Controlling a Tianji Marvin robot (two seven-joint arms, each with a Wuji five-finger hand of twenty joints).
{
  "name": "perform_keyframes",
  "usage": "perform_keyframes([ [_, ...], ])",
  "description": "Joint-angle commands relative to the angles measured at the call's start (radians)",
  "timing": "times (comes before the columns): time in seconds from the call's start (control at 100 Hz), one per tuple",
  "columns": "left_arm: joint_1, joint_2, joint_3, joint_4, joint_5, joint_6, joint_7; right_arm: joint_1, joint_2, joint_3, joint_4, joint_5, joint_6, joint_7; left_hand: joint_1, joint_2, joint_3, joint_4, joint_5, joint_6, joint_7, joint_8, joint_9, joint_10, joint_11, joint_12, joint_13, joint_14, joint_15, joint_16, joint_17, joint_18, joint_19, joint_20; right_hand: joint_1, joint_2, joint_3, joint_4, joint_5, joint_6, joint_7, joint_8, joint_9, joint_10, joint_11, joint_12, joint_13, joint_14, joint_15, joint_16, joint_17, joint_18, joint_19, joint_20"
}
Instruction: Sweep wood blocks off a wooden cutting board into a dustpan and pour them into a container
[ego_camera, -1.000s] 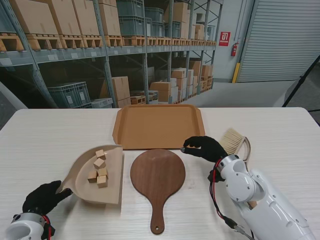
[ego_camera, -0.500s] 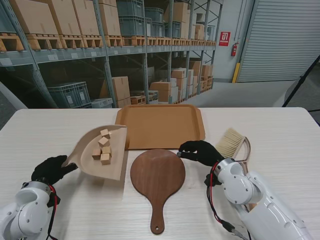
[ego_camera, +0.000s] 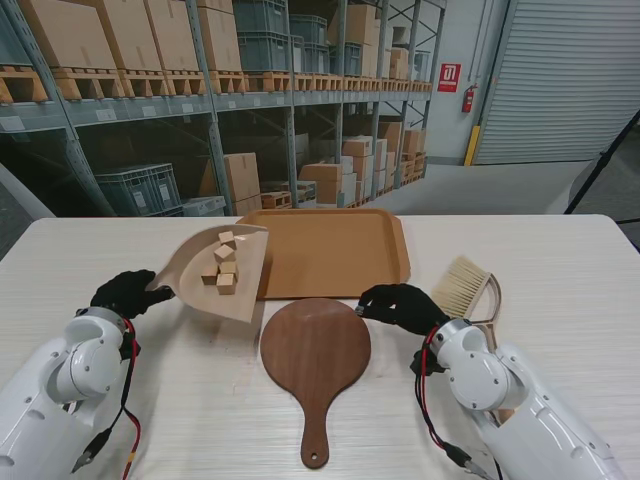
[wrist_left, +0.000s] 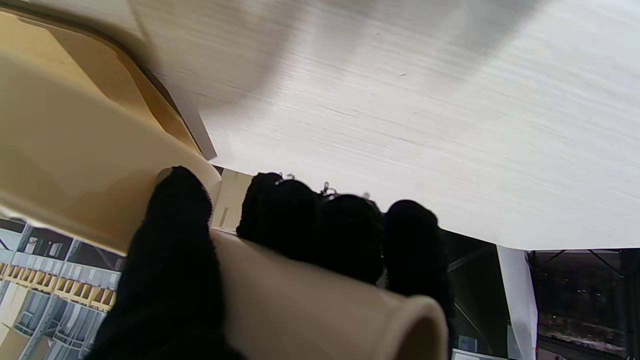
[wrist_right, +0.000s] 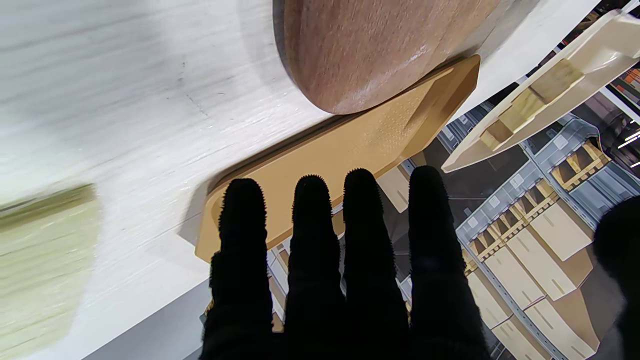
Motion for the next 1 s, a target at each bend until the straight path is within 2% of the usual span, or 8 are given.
perform_keyframes([
  [0.0,-0.039,0.002,0.008,0.002,0.014,-0.009,-0.021,-0.010,0.000,-0.002,-0.004,0.002,0.002,0.015,0.157,0.160,0.095,0.006,0.094,0.066,0.075,0.019,0.068,-0.137,0.329,0.006,0.080,-0.181,0.068,-0.002,0.007,-0.006,0.056,0.028,0.012,0.021,-0.034,-0.012,0.016,0.009,0.004,0.010,0.022,0.011,0.013,0.011,0.034,0.004,0.017,0.020,0.006,0.034,0.028,0.023],
  [0.16,-0.144,0.006,0.072,0.092,0.000,-0.015,-0.040,-0.011,-0.001,-0.004,-0.006,0.007,0.007,0.013,0.156,0.159,0.098,0.009,0.095,0.069,0.075,0.018,0.072,-0.140,0.331,0.006,0.084,-0.183,0.068,-0.004,0.011,-0.008,0.060,0.026,0.018,0.021,-0.036,-0.011,0.020,0.011,0.004,0.010,0.027,0.012,0.014,0.012,0.039,0.004,0.019,0.021,0.009,0.034,0.031,0.024],
  [0.33,-0.252,0.012,0.149,0.208,0.008,-0.051,-0.047,-0.013,-0.003,-0.006,-0.008,0.008,0.010,0.006,0.150,0.162,0.098,0.010,0.089,0.065,0.078,0.018,0.068,-0.151,0.330,0.005,0.082,-0.191,0.066,-0.007,0.013,-0.015,0.063,0.023,0.021,0.022,-0.039,-0.010,0.021,0.010,0.004,0.010,0.032,0.009,0.015,0.014,0.043,0.003,0.020,0.022,0.012,0.034,0.034,0.025],
  [0.56,-0.365,0.013,0.246,0.336,-0.012,-0.059,-0.051,-0.015,-0.003,-0.005,-0.009,0.007,0.013,0.006,0.145,0.169,0.097,0.011,0.073,0.064,0.074,0.008,0.057,-0.159,0.326,0.001,0.073,-0.201,0.057,-0.011,0.013,-0.024,0.062,0.016,0.025,0.022,-0.041,-0.010,0.025,0.011,0.005,0.010,0.040,0.009,0.018,0.016,0.049,0.003,0.021,0.022,0.016,0.034,0.038,0.025],
  [0.74,-0.419,0.010,0.300,0.389,-0.026,-0.034,-0.054,-0.013,-0.004,-0.009,-0.007,0.013,0.013,0.006,0.147,0.172,0.098,0.011,0.067,0.068,0.076,0.000,0.053,-0.161,0.325,-0.003,0.070,-0.205,0.053,-0.013,0.013,-0.026,0.063,0.014,0.026,0.022,-0.042,-0.009,0.026,0.012,0.005,0.010,0.044,0.010,0.019,0.018,0.051,0.003,0.021,0.023,0.017,0.035,0.041,0.025],
  [0.99,-0.456,0.012,0.341,0.412,-0.007,-0.016,-0.055,-0.010,-0.004,-0.014,-0.004,0.020,0.012,0.007,0.142,0.158,0.097,0.016,0.078,0.069,0.082,-0.014,0.061,-0.170,0.321,-0.015,0.082,-0.216,0.047,-0.022,0.029,-0.038,0.063,0.005,0.029,0.023,-0.043,-0.009,0.030,0.013,0.006,0.011,0.051,0.009,0.021,0.020,0.057,0.005,0.024,0.024,0.020,0.035,0.045,0.025],
])
